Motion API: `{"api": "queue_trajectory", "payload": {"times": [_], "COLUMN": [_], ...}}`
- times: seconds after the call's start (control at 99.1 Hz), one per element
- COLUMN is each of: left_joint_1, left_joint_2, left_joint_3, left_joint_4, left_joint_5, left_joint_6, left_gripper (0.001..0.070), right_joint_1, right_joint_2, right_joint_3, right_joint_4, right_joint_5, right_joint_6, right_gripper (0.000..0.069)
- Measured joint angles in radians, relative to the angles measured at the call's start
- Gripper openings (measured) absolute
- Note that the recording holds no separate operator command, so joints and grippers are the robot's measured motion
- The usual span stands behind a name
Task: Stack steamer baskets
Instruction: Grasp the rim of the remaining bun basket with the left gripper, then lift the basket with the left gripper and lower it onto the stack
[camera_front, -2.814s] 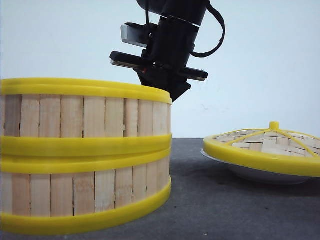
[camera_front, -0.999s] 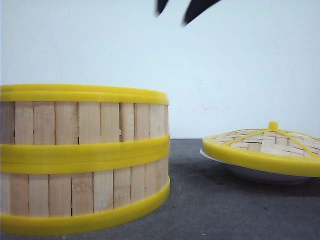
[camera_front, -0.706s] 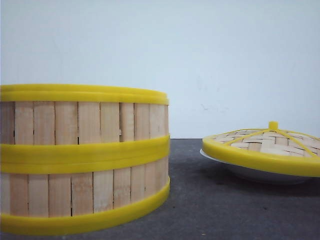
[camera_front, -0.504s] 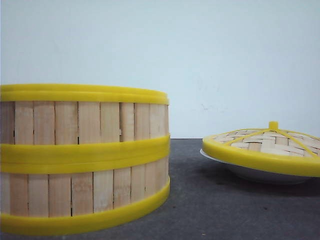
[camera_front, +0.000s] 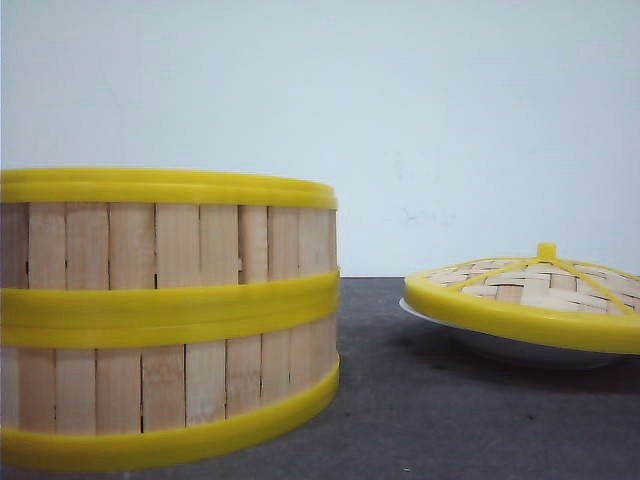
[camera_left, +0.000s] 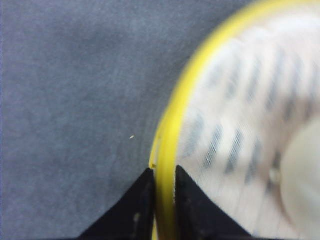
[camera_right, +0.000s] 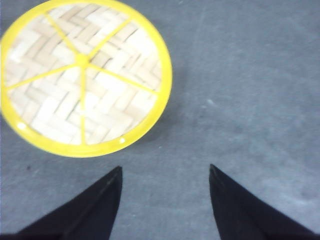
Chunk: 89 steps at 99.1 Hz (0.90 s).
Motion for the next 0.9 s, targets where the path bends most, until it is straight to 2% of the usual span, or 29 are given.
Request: {"api": "queue_trajectory", "payload": {"times": [0.232, 0.555, 0.656, 0.736, 0.827, 0.898], "left_joint_1": [0.002, 0.004, 0.003, 0.001, -0.007, -0.021], "left_joint_2": [0.003, 0.004, 0.004, 0.003, -0.011, -0.041], "left_joint_3": [0.040, 0.309, 0.410, 0.483, 0.523, 0.526], "left_joint_4": [-0.036, -0.252, -0.323, -0.383, -0.438, -0.468], "left_joint_5": [0.009, 0.022, 0.057, 0.107, 0.160, 0.175], "left_joint_6": [0.001, 0.016, 0.021, 0.024, 0.028, 0.032], "left_gripper": [0.0029, 0.0029, 0.0029, 0.0029, 0.0029, 0.0029], "right_joint_1": [0.000, 0.000, 0.000, 0.000, 0.000, 0.000], "right_joint_2": [-0.044, -0.045, -0.045, -0.045, -0.045, -0.045], "right_joint_3": [-0.004, -0.004, -0.004, -0.004, -0.004, -0.004], "right_joint_4": [0.008, 0.010, 0.014, 0.014, 0.014, 0.016], "right_joint_5": [-0.018, -0.018, -0.018, -0.018, -0.018, -0.018], "right_joint_6": [0.005, 0.005, 0.005, 0.005, 0.005, 0.005], "right_gripper": [0.0336, 0.0336, 0.0336, 0.0336, 0.0336, 0.0336]}}
